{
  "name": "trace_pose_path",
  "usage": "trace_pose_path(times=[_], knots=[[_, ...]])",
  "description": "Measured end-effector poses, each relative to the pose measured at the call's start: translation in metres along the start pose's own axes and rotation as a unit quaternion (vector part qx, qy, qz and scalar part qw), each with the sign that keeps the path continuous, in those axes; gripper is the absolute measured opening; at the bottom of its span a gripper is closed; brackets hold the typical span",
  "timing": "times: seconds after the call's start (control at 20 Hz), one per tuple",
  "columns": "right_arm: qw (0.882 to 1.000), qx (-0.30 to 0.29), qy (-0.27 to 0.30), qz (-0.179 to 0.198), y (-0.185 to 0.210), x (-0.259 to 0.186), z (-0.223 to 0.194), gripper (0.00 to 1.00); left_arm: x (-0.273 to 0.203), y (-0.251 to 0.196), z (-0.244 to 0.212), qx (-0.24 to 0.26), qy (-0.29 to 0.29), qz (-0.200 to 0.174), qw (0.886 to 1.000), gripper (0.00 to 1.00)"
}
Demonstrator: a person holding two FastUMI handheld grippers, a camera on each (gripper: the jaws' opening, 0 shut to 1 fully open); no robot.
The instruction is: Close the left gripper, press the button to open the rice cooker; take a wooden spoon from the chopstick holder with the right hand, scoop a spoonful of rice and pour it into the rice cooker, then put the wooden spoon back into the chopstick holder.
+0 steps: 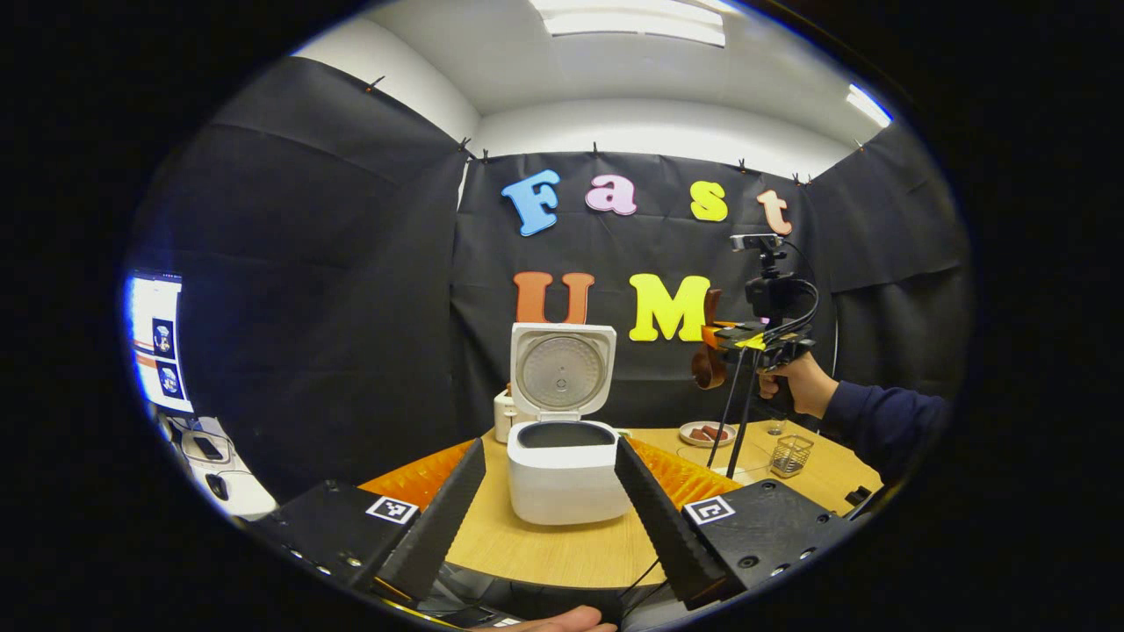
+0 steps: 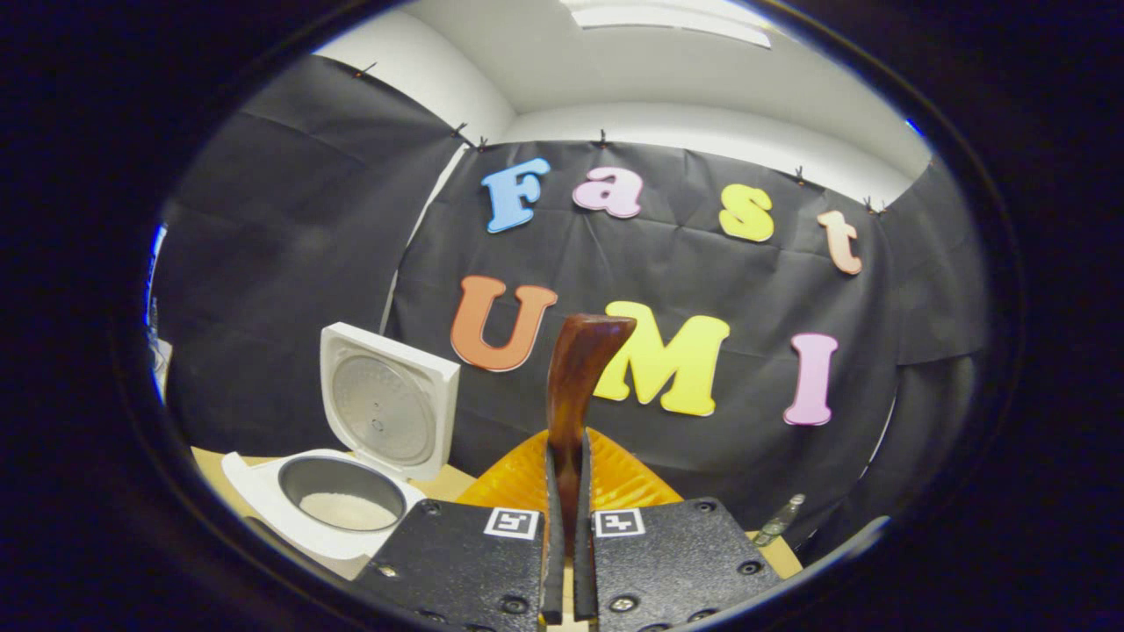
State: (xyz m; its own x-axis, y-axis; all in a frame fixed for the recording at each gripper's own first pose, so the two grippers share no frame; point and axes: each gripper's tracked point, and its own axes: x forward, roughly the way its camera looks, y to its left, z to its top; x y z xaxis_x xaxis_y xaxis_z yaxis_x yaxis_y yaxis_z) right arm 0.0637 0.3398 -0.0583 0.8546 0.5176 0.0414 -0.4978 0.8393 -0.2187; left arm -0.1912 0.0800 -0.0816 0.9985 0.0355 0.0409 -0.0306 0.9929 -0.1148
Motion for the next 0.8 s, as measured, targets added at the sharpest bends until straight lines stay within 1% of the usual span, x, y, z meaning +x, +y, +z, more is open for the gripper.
trace_pose_path(times=[0.15,0.2,0.25,0.4,0.45,0.6,0.75,0.8], knots=[[0.999,0.031,0.004,-0.021,-0.054,-0.024,-0.004,0.1,0.011,-0.03,0.01,-0.006,-0.012,-0.014,1.0,0.94],[0.999,0.033,0.005,-0.033,-0.074,-0.032,-0.004,0.07,0.016,-0.041,0.009,-0.006,-0.011,-0.02,1.0,0.94],[0.999,0.036,0.005,-0.041,-0.094,-0.04,-0.006,0.1,0.02,-0.05,0.008,-0.008,-0.009,-0.026,1.0,0.94],[0.997,0.052,-0.004,-0.056,-0.14,-0.061,-0.014,0.1,0.032,-0.071,0.008,-0.011,-0.003,-0.037,0.999,0.94],[0.996,0.061,-0.006,-0.064,-0.157,-0.069,-0.02,0.1,0.035,-0.077,0.009,-0.009,-0.002,-0.04,0.999,0.94],[0.993,0.083,0.007,-0.083,-0.19,-0.081,-0.051,0.1,0.05,-0.093,0.005,-0.001,-0.001,-0.044,0.999,0.94],[0.992,0.082,0.025,-0.094,-0.211,-0.086,-0.09,0.11,0.071,-0.111,0.0,-0.016,-0.006,-0.043,0.999,0.94],[0.991,0.088,0.035,-0.096,-0.215,-0.087,-0.104,0.11,0.079,-0.12,-0.003,-0.021,-0.003,-0.047,0.999,0.94]])
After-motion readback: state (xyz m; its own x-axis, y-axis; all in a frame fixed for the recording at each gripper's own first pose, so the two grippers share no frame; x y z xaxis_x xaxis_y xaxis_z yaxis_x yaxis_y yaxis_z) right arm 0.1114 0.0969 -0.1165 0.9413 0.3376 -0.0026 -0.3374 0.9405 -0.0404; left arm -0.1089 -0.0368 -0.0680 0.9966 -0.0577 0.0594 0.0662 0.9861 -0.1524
